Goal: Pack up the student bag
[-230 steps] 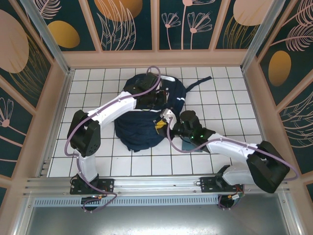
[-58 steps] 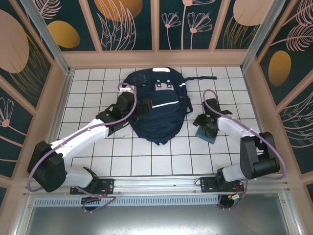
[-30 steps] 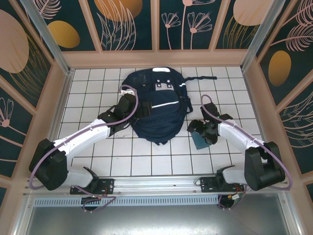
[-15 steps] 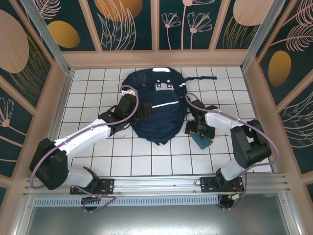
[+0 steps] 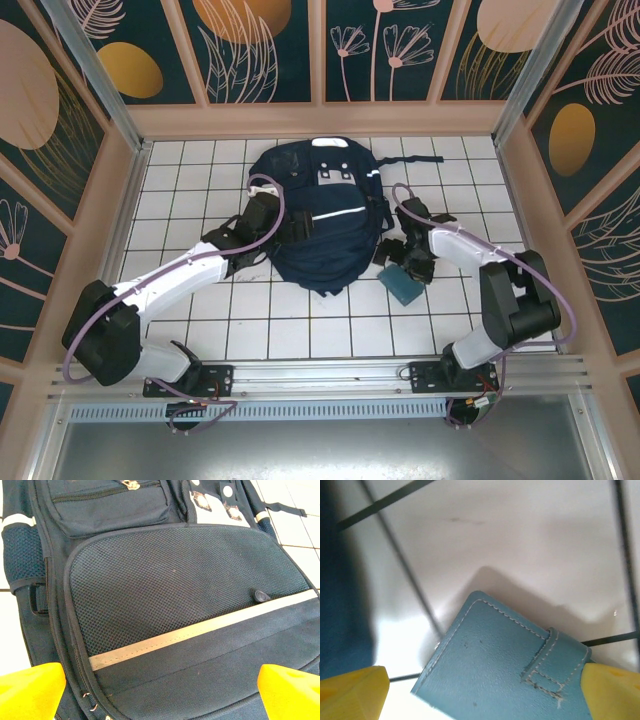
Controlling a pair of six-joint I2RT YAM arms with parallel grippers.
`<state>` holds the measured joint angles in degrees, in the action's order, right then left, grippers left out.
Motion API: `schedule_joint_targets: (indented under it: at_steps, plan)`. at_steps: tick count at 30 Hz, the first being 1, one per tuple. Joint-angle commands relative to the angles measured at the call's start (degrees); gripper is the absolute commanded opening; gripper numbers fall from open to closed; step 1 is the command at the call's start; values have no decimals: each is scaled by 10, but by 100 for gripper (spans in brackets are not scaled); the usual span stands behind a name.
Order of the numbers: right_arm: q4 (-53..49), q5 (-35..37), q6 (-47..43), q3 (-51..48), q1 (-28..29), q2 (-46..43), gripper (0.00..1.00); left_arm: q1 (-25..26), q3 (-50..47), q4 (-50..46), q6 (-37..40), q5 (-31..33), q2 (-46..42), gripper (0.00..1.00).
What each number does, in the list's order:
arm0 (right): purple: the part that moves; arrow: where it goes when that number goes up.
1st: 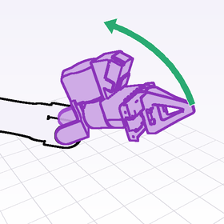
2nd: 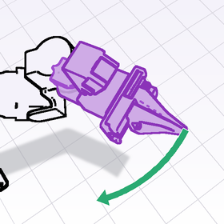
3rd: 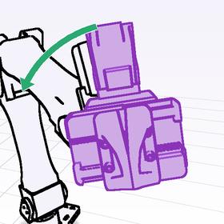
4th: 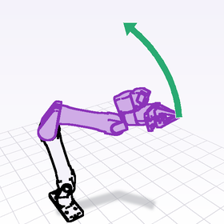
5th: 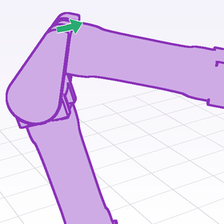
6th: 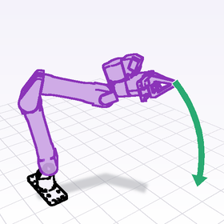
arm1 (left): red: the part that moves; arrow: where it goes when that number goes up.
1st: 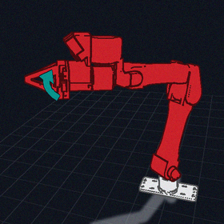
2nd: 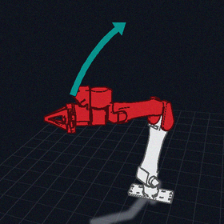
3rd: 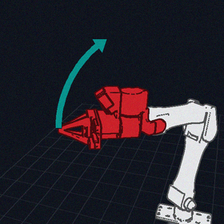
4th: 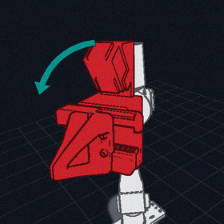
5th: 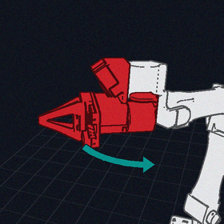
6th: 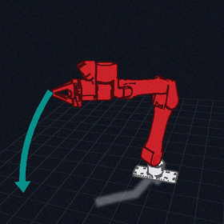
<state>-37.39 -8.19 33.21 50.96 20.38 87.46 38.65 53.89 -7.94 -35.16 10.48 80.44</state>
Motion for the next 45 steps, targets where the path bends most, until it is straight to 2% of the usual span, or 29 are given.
schedule_joint_targets:
  at_steps: [1,3,4,10,13,19,20,23,25,34,37,39,41,43,45]
  plan:
    - [-31,-17,0,21,3,-24,99,0,5,-1,-6,-9,5,99]
    - [-45,48,-11,22,-7,-26,99,0,2,1,-7,-11,6,98]
    - [-37,52,-22,14,-13,-25,99,1,1,3,-7,-12,7,98]
    - [-2,9,-32,-31,-16,-3,99,1,-5,1,-10,-15,4,98]
    - [-17,-2,-17,-36,17,-15,99,1,-9,4,-11,-13,2,99]
    - [-17,-74,29,-44,97,-50,99,1,-9,8,-12,-10,3,99]
    - [-26,-55,27,-38,105,-48,99,1,-9,8,-12,-9,3,98]
    - [-73,69,20,-9,117,-19,99,1,-8,10,-12,-10,3,99]
    - [-79,101,18,6,118,4,99,1,-7,6,-9,-10,3,99]
    - [4,61,41,21,120,74,99,0,-15,0,-15,-6,-13,99]
    - [13,61,58,10,120,78,86,0,-15,-2,-18,-5,-16,99]
    - [17,64,65,1,115,72,70,1,-17,1,-22,-5,-20,99]
    - [17,72,69,-4,113,60,60,0,-16,4,-25,-11,-21,99]
    - [17,80,69,-6,113,41,56,-2,-15,9,-26,-24,-20,99]
    - [11,88,60,0,89,18,55,-9,-16,20,-30,-49,-21,99]
